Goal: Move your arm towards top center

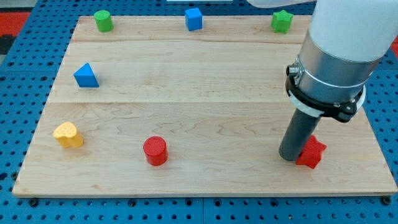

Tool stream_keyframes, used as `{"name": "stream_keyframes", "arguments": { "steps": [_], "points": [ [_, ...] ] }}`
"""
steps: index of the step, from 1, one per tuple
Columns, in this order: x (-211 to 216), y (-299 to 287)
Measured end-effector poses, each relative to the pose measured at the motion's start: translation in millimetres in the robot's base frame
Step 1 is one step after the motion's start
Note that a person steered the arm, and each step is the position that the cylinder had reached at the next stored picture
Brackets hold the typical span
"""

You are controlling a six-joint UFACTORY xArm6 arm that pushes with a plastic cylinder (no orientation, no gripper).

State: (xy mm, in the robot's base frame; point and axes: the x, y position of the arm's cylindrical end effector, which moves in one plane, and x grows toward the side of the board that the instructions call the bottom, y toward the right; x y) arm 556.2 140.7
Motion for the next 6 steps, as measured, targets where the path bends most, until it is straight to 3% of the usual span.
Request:
{"name": "stream_keyframes", "arguments": {
  "steps": [3,4,6],
  "points": [
    [-7.5,-5.0],
    [-44.9,-18.8],
    [-169.8,-47.7]
  ]
}}
